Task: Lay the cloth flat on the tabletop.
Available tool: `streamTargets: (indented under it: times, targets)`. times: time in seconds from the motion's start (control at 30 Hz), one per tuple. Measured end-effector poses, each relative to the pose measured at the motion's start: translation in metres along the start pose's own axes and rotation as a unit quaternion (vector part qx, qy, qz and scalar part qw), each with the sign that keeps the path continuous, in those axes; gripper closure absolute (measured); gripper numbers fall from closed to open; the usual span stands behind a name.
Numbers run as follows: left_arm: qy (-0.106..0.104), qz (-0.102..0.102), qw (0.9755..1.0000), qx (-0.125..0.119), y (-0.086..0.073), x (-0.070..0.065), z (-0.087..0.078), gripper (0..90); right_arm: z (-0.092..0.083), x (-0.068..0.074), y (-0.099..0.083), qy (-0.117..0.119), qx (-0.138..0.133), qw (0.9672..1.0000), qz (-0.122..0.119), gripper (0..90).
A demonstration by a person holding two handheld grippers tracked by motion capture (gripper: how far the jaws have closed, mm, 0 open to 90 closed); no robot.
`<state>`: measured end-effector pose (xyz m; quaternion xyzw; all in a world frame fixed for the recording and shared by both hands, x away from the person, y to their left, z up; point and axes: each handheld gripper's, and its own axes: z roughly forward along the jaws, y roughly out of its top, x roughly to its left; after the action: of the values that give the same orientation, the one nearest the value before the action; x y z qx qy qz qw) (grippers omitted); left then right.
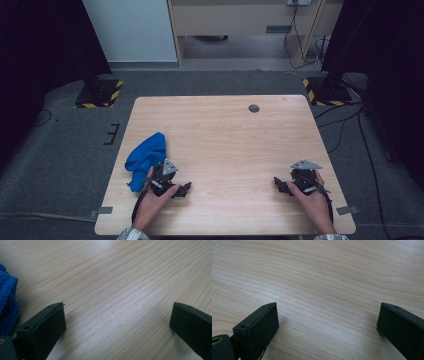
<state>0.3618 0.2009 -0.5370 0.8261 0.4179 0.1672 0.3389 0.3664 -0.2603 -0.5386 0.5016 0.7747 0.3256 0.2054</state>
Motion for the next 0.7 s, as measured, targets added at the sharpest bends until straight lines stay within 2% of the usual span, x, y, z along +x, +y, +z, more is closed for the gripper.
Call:
streamTargets:
  times: [0.13, 0.2, 0.27, 0.33, 0.4, 0.47, 0.5, 0.53, 0.57, 0.6, 0.7]
  targets:
    - [-0.004, 0.015, 0.9999, -0.004, -0.001, -0.002, -0.002, 2.9, 0.000, 0.000, 0.000, 0.000, 0.000, 1.0000, 0.001, 3.8]
    - [-0.010, 0.023, 0.9996, -0.014, 0.002, -0.005, -0.006, 3.2, 0.000, 0.000, 0.000, -0.001, 0.000, 1.0000, 0.002, 3.8]
    - [-0.009, 0.023, 0.9995, -0.019, 0.003, -0.007, -0.008, 3.3, 0.000, 0.000, 0.000, -0.001, 0.000, 1.0000, 0.002, 3.8]
    - [-0.002, 0.015, 0.9996, -0.024, 0.005, -0.008, -0.013, 4.4, 0.000, 0.000, 0.000, -0.001, 0.000, 1.0000, 0.002, 3.8]
    - [0.019, 0.018, 0.9990, -0.035, 0.006, -0.010, -0.023, 5.7, 0.000, 0.000, 0.000, 0.000, 0.000, 1.0000, 0.000, 3.8]
    - [0.029, 0.004, 0.9982, -0.052, 0.008, -0.003, -0.035, 6.2, 0.000, 0.000, 0.000, -0.001, 0.000, 1.0000, 0.002, 3.8]
    - [0.029, 0.004, 0.9982, -0.052, 0.008, -0.003, -0.035, 6.9, 0.000, 0.000, 0.000, -0.001, 0.000, 1.0000, 0.002, 3.8]
    - [0.038, -0.006, 0.9971, -0.065, 0.011, 0.004, -0.044, 7.5, 0.000, 0.000, 0.000, -0.001, 0.000, 1.0000, 0.001, 3.7]
    - [0.038, -0.006, 0.9971, -0.065, 0.011, 0.004, -0.044, 7.5, 0.000, 0.000, 0.000, -0.001, 0.000, 1.0000, 0.001, 3.7]
    - [0.045, -0.008, 0.9962, -0.074, 0.016, 0.011, -0.053, 7.5, 0.000, 0.000, 0.000, -0.001, 0.000, 1.0000, 0.001, 3.7]
    - [0.053, -0.009, 0.9951, -0.083, 0.026, 0.025, -0.065, 7.5, 0.000, 0.000, 0.000, -0.001, 0.000, 1.0000, 0.002, 3.6]
